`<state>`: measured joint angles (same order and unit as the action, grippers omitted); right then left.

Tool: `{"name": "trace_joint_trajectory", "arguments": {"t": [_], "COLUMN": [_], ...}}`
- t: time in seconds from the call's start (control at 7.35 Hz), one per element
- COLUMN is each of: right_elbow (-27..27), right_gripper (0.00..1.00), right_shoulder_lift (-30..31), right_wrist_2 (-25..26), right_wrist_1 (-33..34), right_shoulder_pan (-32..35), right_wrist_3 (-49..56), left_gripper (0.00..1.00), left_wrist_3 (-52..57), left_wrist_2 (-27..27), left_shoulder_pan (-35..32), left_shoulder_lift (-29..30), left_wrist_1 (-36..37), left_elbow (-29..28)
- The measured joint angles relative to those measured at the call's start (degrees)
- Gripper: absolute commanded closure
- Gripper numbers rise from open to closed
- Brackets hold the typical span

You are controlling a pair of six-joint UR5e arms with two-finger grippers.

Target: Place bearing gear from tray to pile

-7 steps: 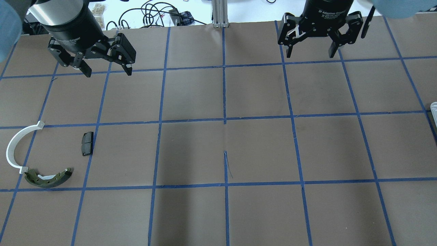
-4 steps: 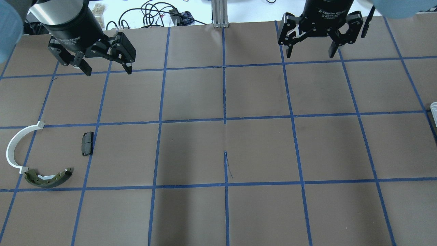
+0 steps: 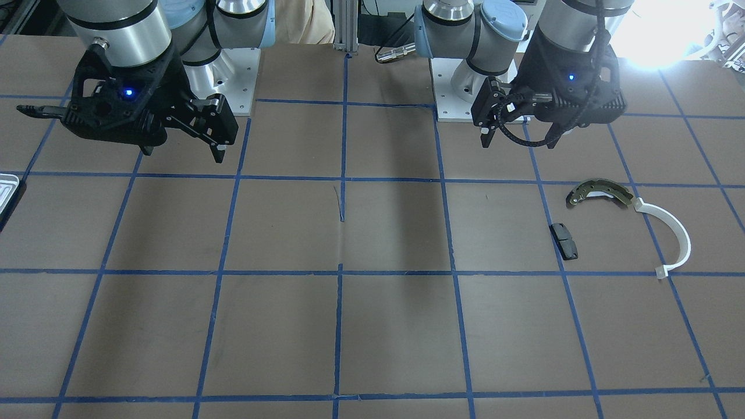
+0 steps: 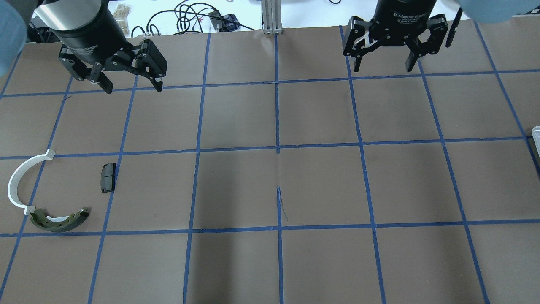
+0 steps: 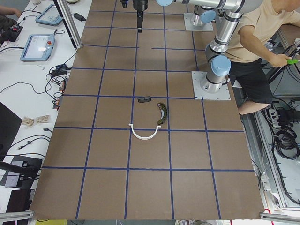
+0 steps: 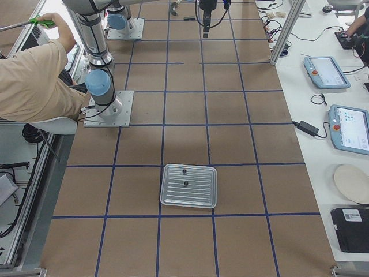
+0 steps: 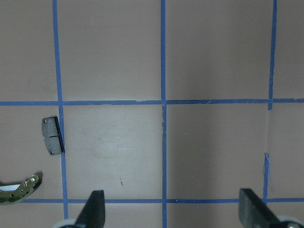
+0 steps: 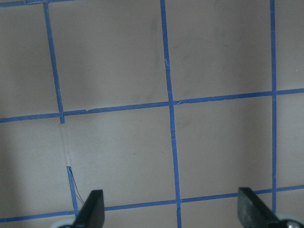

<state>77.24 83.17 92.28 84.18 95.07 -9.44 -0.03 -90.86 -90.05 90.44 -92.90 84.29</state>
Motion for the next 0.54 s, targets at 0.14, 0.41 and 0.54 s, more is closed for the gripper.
{"name": "trace_joint_trajectory", "arguments": {"t": [0.14,0.41,0.54], "right_elbow": [0.12,0.24,0.27], "right_gripper": [0.00,0.00,0.00], "right_shoulder_lift": [0.03,1.49,2.57], "right_wrist_2": [0.38,2.79,3.43], "right_wrist_1": [-0.22,-2.82,-3.83], "right_shoulder_pan": [-0.86,-7.77,-13.80], "right_wrist_3": [3.99,20.94,31.75], "left_gripper": [0.00,0.00,0.00], "left_wrist_3": [0.10,0.19,0.20], "left_wrist_2": [-0.03,-0.02,0.11], "left_shoulder_pan": [0.06,0.22,0.30], "left_shoulder_lift": [0.03,0.04,0.06], "left_wrist_1": [0.00,0.00,0.00], "left_elbow": [0.00,0.00,0.00]}}
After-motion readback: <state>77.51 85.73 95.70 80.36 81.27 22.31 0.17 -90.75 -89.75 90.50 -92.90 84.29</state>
